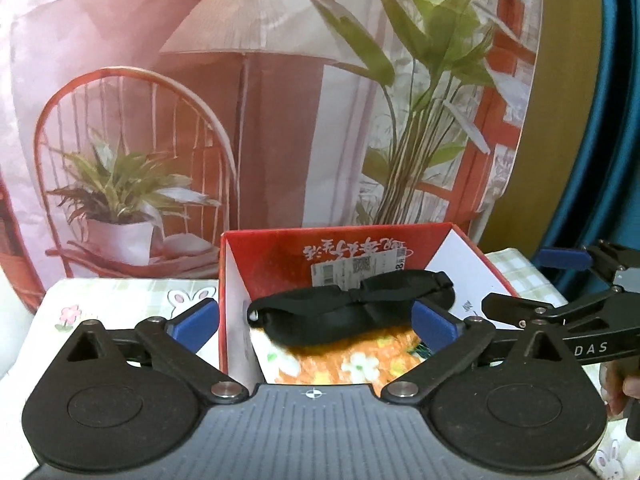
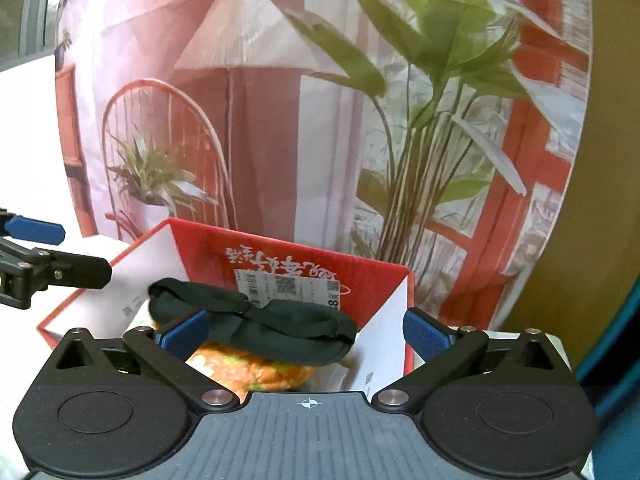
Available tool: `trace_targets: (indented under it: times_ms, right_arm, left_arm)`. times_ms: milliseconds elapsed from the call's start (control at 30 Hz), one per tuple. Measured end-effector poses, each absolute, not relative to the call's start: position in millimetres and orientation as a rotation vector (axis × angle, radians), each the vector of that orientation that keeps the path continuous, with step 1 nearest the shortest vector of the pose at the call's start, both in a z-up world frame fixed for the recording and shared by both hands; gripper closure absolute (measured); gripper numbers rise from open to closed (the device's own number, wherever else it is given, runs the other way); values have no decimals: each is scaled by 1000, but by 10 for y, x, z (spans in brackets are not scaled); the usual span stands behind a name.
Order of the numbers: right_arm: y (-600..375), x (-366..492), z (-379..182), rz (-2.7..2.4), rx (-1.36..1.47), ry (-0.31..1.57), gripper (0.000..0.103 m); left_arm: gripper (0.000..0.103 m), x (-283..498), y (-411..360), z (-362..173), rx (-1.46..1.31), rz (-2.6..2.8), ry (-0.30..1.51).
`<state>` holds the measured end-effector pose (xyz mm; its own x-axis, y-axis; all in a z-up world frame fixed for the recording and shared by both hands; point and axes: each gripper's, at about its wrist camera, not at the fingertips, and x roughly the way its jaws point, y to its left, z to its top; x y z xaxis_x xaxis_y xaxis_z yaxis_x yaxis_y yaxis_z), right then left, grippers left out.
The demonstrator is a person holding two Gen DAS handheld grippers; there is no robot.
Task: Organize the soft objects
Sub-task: 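Withdraw the open left tool from the box toward the pink knit cloth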
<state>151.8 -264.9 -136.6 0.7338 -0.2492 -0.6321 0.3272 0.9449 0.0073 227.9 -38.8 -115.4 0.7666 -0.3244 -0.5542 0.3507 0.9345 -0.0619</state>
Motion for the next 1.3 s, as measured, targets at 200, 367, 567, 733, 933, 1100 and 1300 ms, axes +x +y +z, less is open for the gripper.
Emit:
trace_targets:
  times_ms: [200,367,567,733,933,1100,1300]
  right_arm:
    - [-2448,1208,-1260,-330,122,633,0]
    - [-2309,963,-1218,-342,160,601,0]
    - [-2153,728,-1246,-365,161,588,0]
    - [-2083,531,-1336,-352,219,602,0]
    - [-1973,337,-1521,-343,254,634,0]
    - [-1880,168,-1655,-370,234,642,0]
    - [-1843,26,-1789,-391,243,673,1]
  left_arm:
    - [0,1995,-275,-1216,38,-344,604]
    - [0,1771,-158,-1274,37,-325,603]
    - [0,1497,-4,-1375,13,-304,609]
    - [0,1299,87,-1467,5,-291,617]
    - [0,1104,156,-1570,-18,-288,634]
    - [0,975,199,-1695,-28,-287,658]
    - [0,855,239,-1874,-49,-300,712]
